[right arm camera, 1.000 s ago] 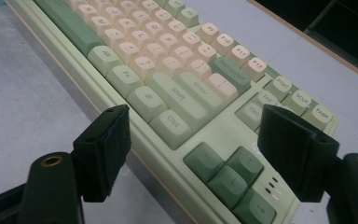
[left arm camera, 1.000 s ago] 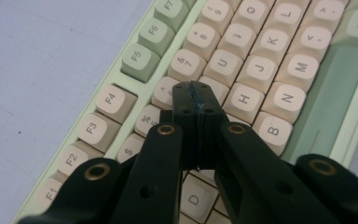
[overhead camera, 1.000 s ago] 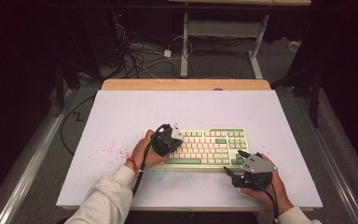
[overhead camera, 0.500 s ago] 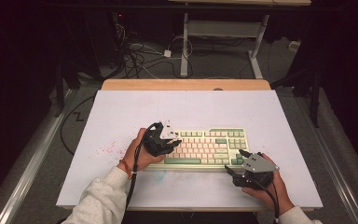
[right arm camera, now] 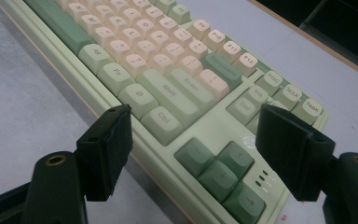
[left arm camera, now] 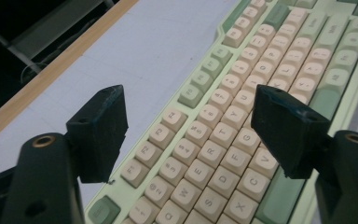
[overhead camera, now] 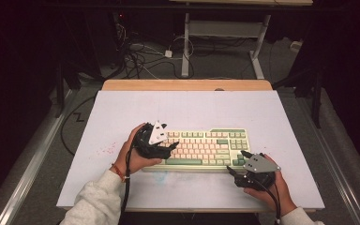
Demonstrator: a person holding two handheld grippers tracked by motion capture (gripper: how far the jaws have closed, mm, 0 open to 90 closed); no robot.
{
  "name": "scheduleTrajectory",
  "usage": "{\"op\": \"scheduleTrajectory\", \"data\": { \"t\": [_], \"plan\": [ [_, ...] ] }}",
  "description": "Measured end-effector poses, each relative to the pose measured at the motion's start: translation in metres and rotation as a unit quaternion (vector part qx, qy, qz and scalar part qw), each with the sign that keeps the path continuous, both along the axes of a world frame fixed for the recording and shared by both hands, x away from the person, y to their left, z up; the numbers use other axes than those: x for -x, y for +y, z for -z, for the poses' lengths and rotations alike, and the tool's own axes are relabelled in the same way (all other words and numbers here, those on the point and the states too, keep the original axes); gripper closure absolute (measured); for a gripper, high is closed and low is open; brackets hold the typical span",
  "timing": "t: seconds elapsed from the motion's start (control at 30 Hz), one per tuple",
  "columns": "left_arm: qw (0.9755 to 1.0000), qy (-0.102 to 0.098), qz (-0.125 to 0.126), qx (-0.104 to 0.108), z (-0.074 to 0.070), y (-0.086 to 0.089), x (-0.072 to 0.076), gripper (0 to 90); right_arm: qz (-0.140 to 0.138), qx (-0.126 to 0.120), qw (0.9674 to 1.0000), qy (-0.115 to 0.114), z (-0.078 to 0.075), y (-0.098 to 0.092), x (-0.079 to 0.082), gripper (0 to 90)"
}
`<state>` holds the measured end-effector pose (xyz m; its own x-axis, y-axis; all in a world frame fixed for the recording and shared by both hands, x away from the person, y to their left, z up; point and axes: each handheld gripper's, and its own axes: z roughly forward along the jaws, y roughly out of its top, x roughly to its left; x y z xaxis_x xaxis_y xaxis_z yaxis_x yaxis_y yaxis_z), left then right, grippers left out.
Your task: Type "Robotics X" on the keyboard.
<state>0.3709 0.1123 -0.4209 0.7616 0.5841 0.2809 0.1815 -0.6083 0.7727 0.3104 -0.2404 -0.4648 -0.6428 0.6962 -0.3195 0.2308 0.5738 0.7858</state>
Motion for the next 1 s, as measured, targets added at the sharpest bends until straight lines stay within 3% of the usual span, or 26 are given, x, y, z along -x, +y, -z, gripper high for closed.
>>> {"op": "scheduleTrajectory", "data": {
  "t": [0.27, 0.37, 0.63, 1.0],
  "plan": [
    [0.9995, -0.027, -0.012, 0.006, 0.002, 0.018, 0.013, 20.6, 0.008, -0.005, 1.0, -0.001, -0.001, -0.002, -0.001, 27.6],
    [0.9988, -0.045, -0.017, -0.006, 0.003, 0.023, 0.019, 20.1, 0.009, -0.006, 0.9999, 0.0, -0.001, -0.002, -0.001, 27.7],
    [0.9982, -0.047, -0.032, -0.021, 0.014, 0.037, 0.028, 19.5, 0.008, -0.008, 0.9999, 0.003, -0.002, -0.002, -0.001, 27.7],
    [0.9976, -0.04, -0.055, -0.015, 0.023, 0.059, 0.04, 18.6, 0.01, -0.024, 0.9996, 0.005, -0.007, -0.003, -0.004, 27.9]
  ]
}}
